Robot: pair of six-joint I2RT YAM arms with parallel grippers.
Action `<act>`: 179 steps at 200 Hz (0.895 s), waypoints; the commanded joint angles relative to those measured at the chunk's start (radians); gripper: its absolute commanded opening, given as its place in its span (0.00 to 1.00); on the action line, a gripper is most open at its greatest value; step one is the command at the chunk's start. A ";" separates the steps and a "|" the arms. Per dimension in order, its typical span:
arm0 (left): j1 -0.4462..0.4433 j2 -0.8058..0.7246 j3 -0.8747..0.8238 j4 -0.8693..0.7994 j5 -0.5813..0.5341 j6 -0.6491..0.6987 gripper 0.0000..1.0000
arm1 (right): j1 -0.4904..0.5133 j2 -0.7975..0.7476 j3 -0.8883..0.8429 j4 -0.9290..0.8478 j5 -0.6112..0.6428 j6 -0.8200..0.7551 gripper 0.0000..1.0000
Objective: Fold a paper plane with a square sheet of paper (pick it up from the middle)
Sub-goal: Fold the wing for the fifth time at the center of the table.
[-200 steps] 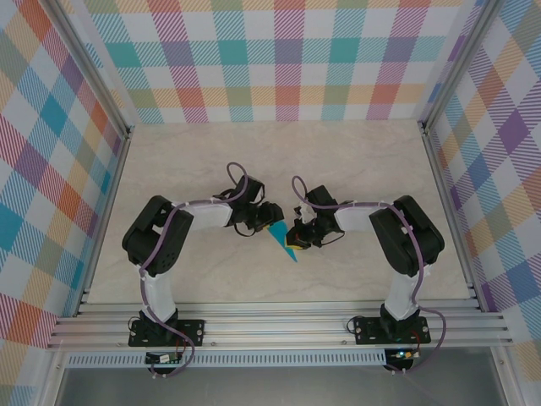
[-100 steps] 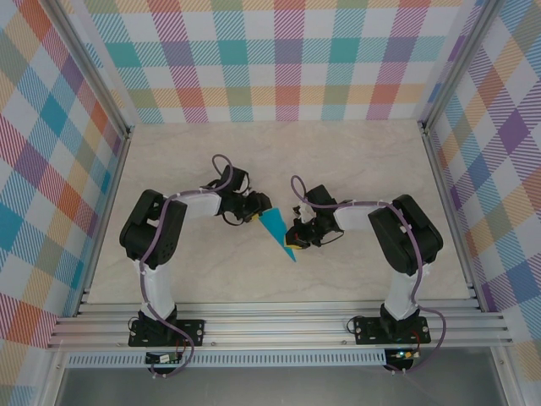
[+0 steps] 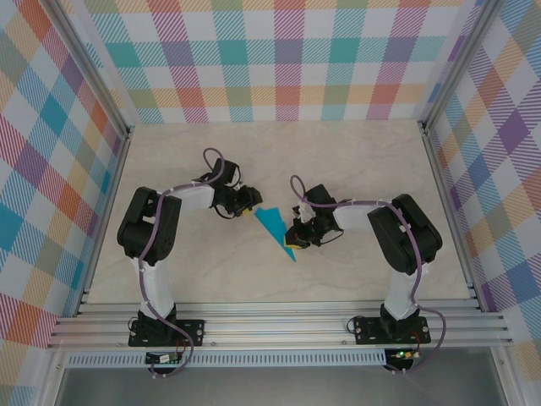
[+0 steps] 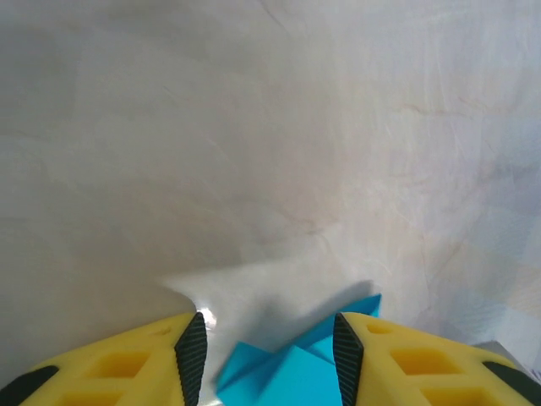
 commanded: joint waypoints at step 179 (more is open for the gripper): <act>-0.262 -0.042 -0.121 0.133 -0.042 -0.141 0.38 | 0.010 0.028 -0.040 -0.069 0.078 0.021 0.01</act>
